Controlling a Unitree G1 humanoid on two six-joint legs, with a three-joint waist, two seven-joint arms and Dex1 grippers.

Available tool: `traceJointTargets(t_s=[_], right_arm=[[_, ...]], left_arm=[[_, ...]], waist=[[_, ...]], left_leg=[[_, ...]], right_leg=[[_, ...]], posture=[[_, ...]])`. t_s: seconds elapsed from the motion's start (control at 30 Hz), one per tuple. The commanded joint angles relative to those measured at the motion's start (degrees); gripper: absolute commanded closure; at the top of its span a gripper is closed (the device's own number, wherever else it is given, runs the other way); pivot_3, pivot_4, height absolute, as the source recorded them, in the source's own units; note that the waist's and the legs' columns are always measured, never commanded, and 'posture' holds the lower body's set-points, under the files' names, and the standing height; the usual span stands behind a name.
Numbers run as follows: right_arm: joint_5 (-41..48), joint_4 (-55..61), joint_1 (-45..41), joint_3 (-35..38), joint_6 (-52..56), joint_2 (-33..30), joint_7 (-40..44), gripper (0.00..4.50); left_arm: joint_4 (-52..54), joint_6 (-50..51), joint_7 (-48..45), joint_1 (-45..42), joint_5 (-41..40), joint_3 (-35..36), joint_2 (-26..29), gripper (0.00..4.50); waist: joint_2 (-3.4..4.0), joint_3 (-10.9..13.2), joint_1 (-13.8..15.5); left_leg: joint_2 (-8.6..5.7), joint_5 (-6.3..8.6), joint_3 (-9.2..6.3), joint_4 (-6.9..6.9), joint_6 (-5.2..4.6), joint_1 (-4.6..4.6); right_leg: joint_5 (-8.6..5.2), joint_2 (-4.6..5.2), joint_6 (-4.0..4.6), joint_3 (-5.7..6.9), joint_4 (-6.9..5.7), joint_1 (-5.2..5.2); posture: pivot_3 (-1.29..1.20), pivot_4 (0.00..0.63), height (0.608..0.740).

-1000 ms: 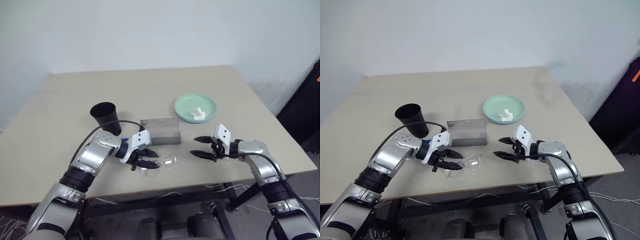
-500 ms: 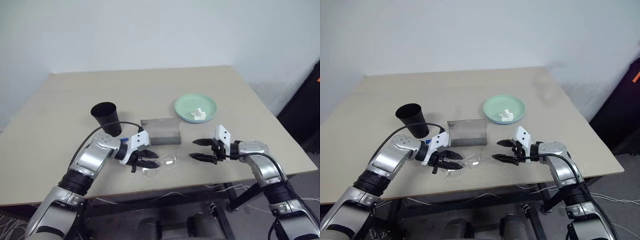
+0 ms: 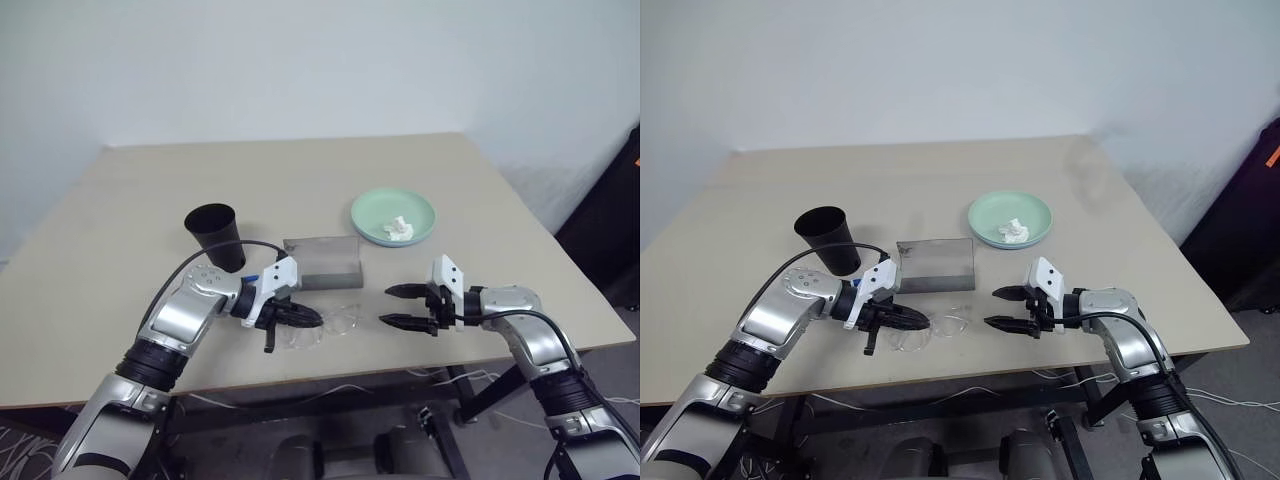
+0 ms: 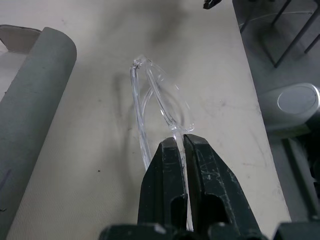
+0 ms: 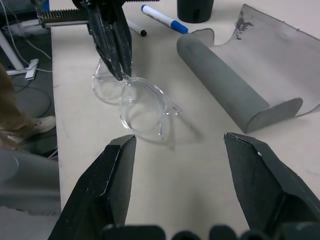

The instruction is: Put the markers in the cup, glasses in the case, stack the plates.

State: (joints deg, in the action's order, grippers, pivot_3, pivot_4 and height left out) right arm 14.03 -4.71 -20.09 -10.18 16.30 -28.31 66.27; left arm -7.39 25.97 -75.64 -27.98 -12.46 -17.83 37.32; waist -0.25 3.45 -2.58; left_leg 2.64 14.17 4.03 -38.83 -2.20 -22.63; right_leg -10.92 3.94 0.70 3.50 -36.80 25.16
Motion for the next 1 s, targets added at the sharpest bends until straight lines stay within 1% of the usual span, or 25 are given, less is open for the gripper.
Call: traceJointTargets(t_s=[0.03,0.3,0.5,0.67,0.83,1.0], right_arm=[[1.0,1.5,-0.9,0.8,-0.6,-0.2,-0.3,1.44],[1.1,1.0,-1.3,1.1,-0.9,-0.4,-0.5,1.44],[1.0,0.8,-1.5,1.1,-1.0,-0.5,-0.4,1.44],[0.8,0.3,-1.9,0.7,-1.1,-0.1,-0.6,1.44],[0.7,0.7,-1.5,0.6,-1.0,0.5,-1.4,1.44],[1.1,2.7,0.3,1.0,-0.5,0.6,-2.9,1.44]], left_arm=[[1.6,0.2,-0.4,-1.0,-1.2,1.8,0.6,4.47],[0.2,0.1,-1.2,-5.4,-5.3,6.9,-0.1,4.47],[-7.7,-6.6,0.0,-11.1,-1.4,6.1,-1.1,4.47],[-22.2,-20.6,0.2,-18.4,5.8,3.2,-3.8,4.47],[-40.1,-37.3,2.3,-25.9,13.2,0.3,-7.5,4.47],[-52.8,-47.9,5.3,-30.9,18.3,-0.7,-10.4,4.47]], waist=[[0.0,0.0,0.0],[-0.08,0.0,0.0],[-0.1,0.0,0.0],[-0.14,0.0,0.0],[-0.18,0.0,0.0],[-0.25,0.0,0.0]], left_leg=[[0.0,0.0,0.0,0.0,0.0,0.0],[-0.01,0.0,-0.02,-0.01,0.0,-0.02],[-0.05,-0.01,0.0,-0.02,-0.01,-0.01],[-0.06,-0.01,0.0,-0.04,-0.02,-0.02],[-0.09,0.0,0.02,-0.07,-0.03,-0.04],[-0.09,0.01,0.03,-0.07,-0.05,-0.1]], right_leg=[[0.0,-0.01,0.0,-0.01,0.0,0.0],[0.0,-0.02,0.0,-0.01,0.0,0.0],[0.01,-0.03,-0.02,-0.08,0.0,-0.02],[0.03,-0.05,-0.04,-0.08,0.0,-0.03],[0.04,-0.04,-0.07,-0.11,0.01,-0.04],[0.05,-0.04,-0.09,-0.11,0.02,0.0]], posture=[[0.0,0.0,0.74],[0.0,0.0,0.74],[0.0,0.0,0.74],[0.0,0.0,0.74],[0.0,0.0,0.74],[0.0,0.0,0.74]])
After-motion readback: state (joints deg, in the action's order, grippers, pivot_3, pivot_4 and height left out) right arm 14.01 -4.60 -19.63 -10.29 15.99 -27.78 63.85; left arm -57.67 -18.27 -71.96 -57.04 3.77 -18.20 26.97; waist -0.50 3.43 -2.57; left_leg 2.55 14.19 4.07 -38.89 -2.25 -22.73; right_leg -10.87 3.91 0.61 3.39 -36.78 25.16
